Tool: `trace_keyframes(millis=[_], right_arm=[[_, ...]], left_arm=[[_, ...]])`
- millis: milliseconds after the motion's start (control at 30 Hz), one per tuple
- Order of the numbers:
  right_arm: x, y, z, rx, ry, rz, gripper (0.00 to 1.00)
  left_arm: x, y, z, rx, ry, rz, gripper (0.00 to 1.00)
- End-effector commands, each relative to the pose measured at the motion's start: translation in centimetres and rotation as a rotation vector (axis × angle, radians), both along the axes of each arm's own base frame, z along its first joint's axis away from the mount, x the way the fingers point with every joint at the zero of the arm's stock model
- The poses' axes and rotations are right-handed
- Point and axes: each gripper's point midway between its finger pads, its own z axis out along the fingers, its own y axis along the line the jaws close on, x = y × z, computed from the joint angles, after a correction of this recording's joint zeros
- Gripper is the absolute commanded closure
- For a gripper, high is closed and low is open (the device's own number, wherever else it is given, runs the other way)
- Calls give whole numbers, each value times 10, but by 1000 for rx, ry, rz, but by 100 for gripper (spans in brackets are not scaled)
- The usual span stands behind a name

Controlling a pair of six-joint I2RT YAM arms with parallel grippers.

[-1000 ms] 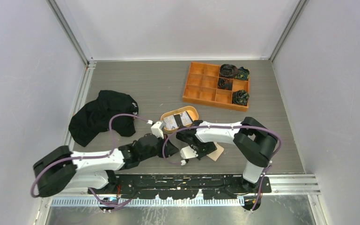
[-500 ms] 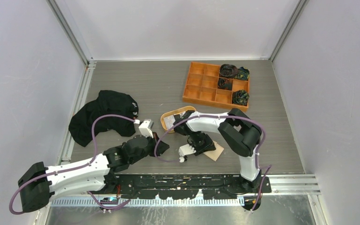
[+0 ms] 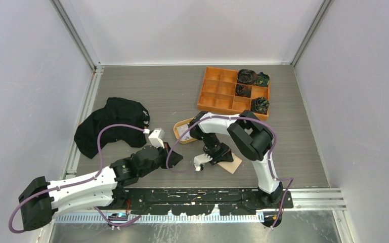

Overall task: Put the credit cards into the card holder
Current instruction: Close the card holder at the center of the board.

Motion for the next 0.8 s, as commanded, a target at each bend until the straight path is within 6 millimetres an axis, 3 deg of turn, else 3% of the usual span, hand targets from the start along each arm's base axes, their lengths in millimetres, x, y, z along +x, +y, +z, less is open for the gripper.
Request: trace_keyframes(millis=[0,233,467,633,767], right_arm=[[29,29,-42,184,-2,14,92],[35,39,-29,200,17,19,80],[28,50,32,352,-74,-44,50],[20,50,71,431,-123,-84,47],[12,44,87,469,-153,-138,46]], left_arm=[[-11,-2,-7,21,12,-66,100],[-15,-8,-2,4,10,-84,100],[-17,-8,4,-10,-1,-89,100],[-20,-11,8,-26,-7,-103,100],[-22,-17,12,-49,-16,-127,100]])
